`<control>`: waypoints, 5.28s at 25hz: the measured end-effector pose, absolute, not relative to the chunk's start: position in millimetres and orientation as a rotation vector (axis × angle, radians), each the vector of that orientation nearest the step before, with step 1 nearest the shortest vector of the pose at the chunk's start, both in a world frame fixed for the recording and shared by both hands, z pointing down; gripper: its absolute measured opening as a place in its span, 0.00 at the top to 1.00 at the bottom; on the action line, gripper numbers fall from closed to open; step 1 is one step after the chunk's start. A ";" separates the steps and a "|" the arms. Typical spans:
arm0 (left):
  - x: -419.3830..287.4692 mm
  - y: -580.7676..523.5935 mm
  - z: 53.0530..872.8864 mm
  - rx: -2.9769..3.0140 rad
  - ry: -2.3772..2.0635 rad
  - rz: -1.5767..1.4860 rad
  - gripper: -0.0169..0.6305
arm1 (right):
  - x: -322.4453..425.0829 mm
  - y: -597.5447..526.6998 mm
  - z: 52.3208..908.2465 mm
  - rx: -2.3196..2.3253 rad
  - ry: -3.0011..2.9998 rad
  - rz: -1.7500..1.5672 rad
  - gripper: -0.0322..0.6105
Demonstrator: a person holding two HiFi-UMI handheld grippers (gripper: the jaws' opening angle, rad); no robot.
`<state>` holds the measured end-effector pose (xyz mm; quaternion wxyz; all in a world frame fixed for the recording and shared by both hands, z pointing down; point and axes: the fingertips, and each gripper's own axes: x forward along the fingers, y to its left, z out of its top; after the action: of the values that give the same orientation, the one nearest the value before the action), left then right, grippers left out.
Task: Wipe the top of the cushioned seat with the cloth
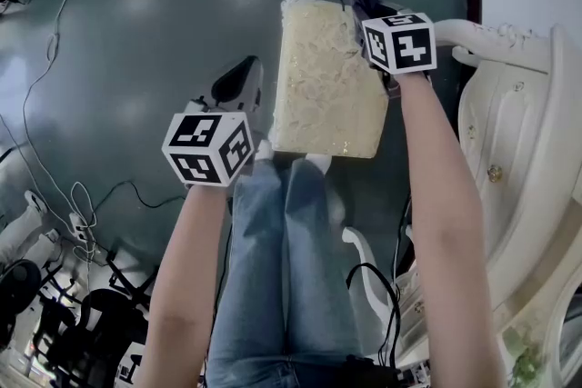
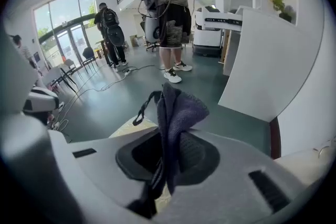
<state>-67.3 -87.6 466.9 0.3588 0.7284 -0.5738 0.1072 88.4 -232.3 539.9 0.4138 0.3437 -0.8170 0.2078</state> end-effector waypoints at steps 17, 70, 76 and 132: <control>-84.3 -94.0 474.1 1.836 -1.525 0.252 0.97 | 69.4 -237.7 589.5 0.811 -1.916 0.655 0.89; -83.4 -71.3 472.8 1.833 -1.534 0.233 0.97 | 39.8 -152.4 589.8 0.078 -1.897 -0.104 0.89; -83.1 -66.4 467.8 1.843 -1.533 0.229 0.97 | 40.8 -135.3 589.2 0.047 -1.886 -0.083 0.89; -70.4 -16.7 457.2 1.859 -1.496 0.216 0.97 | 56.1 21.6 586.4 -0.004 -1.902 0.072 0.89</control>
<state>-70.4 -16.7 457.2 0.3642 0.7228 -0.5813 0.0839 56.1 21.6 586.4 0.5804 -0.0015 -0.8137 0.0308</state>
